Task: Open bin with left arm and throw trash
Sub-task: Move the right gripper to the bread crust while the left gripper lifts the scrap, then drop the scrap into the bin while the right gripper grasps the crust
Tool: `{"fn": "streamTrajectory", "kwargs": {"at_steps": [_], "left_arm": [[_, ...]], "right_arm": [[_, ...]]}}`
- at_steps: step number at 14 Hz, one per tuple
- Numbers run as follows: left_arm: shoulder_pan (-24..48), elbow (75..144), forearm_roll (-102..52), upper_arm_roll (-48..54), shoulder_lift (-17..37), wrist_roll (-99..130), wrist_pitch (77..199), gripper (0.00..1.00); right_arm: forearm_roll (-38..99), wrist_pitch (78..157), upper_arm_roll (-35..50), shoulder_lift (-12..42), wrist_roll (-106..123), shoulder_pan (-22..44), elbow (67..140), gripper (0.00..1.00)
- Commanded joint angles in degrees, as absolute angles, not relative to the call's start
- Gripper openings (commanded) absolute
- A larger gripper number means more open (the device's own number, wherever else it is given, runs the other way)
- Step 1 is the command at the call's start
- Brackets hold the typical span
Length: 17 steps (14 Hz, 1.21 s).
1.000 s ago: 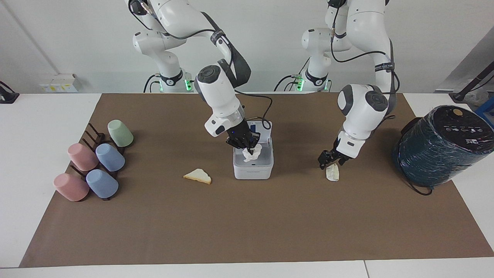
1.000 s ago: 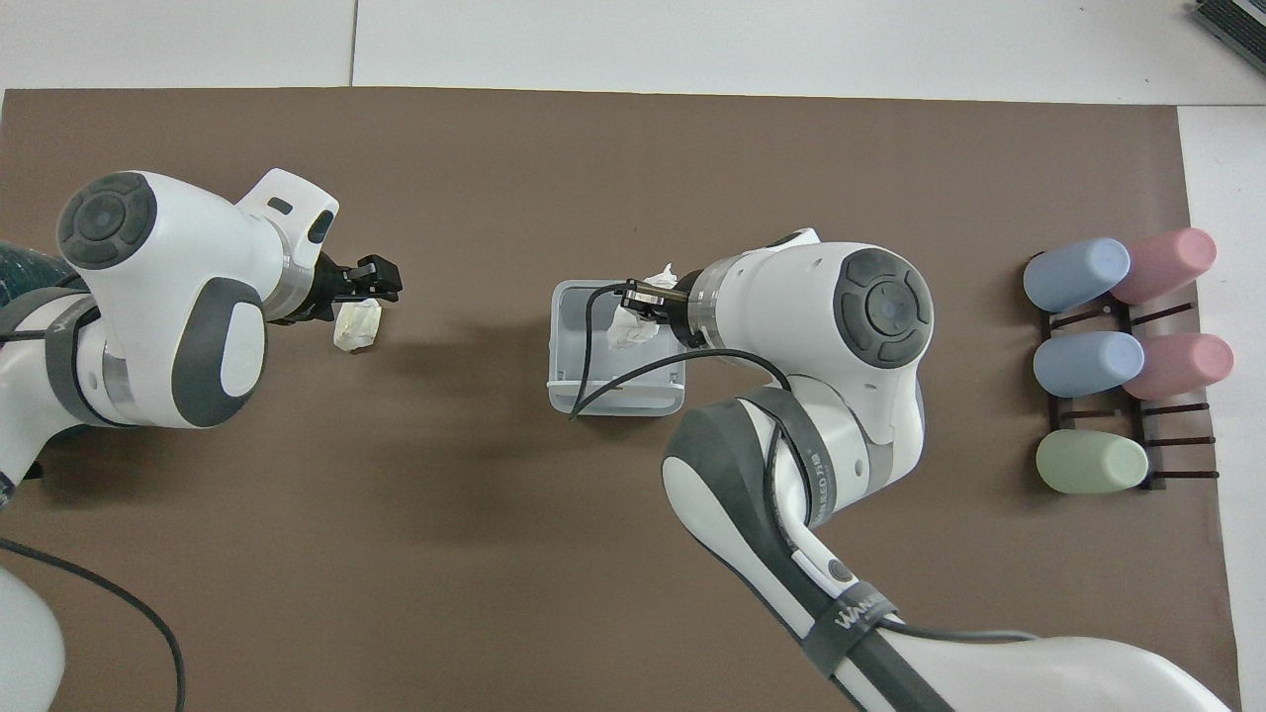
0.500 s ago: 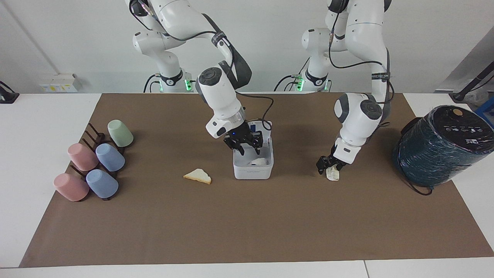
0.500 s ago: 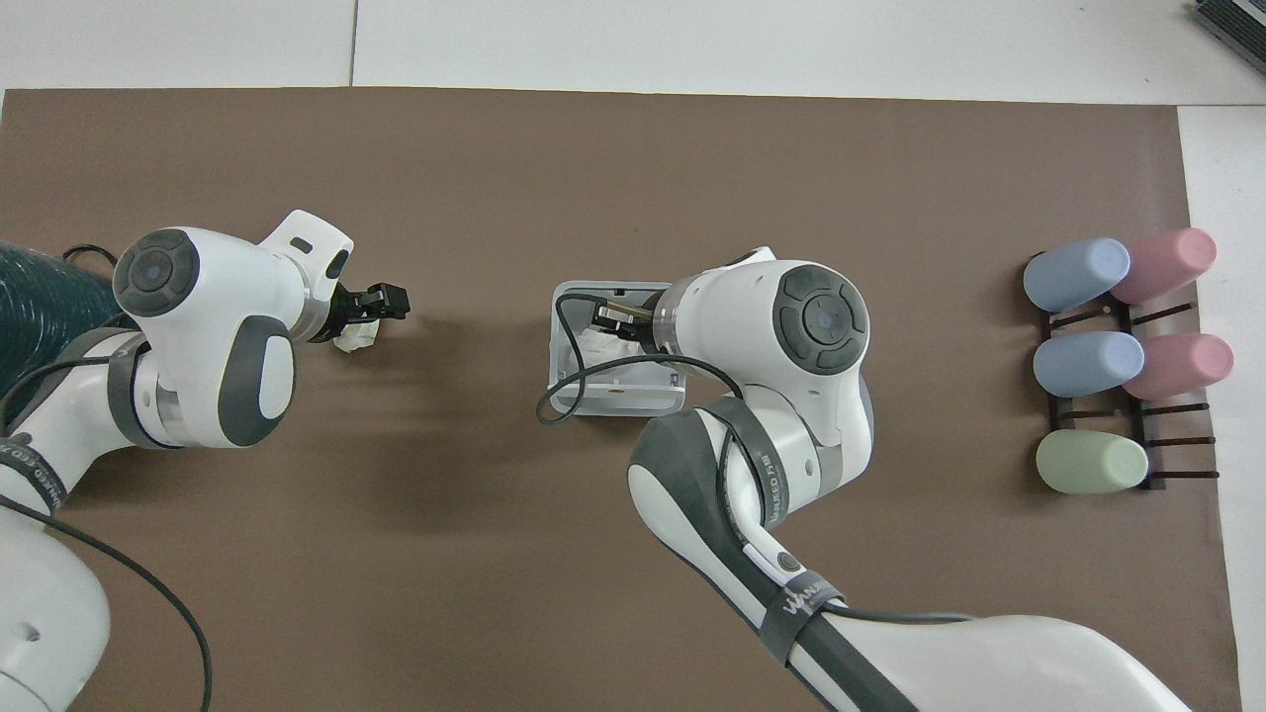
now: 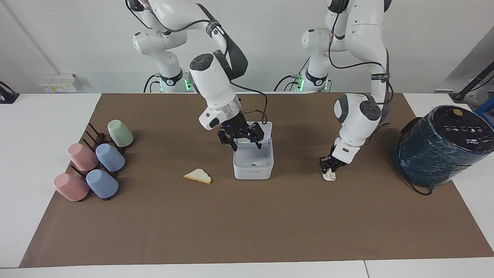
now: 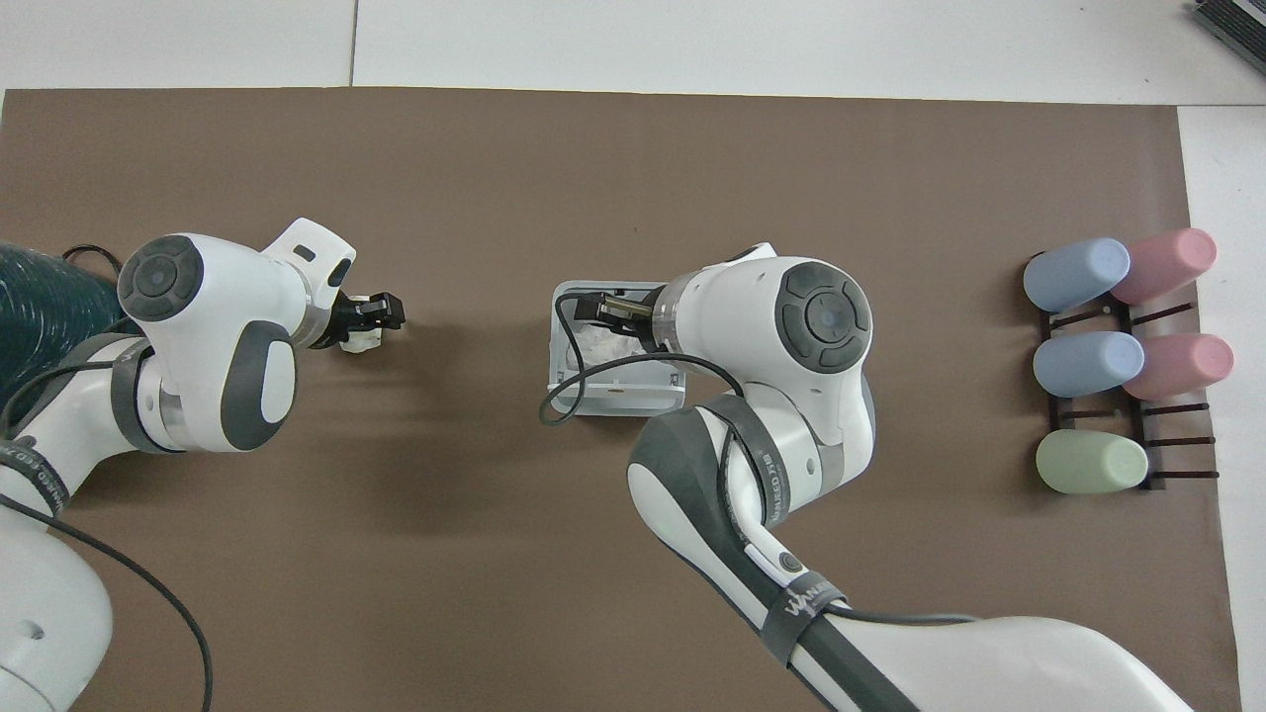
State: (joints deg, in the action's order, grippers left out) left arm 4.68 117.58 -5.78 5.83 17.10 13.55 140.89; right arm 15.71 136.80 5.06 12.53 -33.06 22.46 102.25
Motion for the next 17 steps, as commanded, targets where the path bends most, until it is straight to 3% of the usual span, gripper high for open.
{"fn": "streamTrajectory", "kwargs": {"at_steps": [1, 4, 8, 12, 17], "left_arm": [[4.2, 117.8, -5.3, 5.9, 16.6, 12.7, 141.9, 0.00], [5.0, 113.6, -5.3, 6.0, 17.2, 12.8, 139.2, 0.00], [9.8, 103.2, -5.3, 6.0, 17.1, 16.5, 123.1, 0.00], [18.5, 93.1, -5.3, 6.0, 16.4, 30.2, 111.7, 0.00], [27.7, 93.2, -5.2, 6.2, 16.3, 39.3, 112.8, 0.00]], "right_arm": [[15.2, 132.3, 5.3, 9.7, -27.0, 17.9, 103.3, 1.00], [11.6, 131.1, 5.3, 8.8, -11.4, 12.2, 107.4, 1.00], [8.3, 132.9, 5.3, 10.3, 14.8, 9.0, 111.7, 1.00], [8.2, 147.5, 5.4, 14.3, 21.2, 11.0, 118.8, 1.00], [8.2, 152.6, 5.4, 16.2, 31.9, 11.2, 121.1, 1.00]]}}
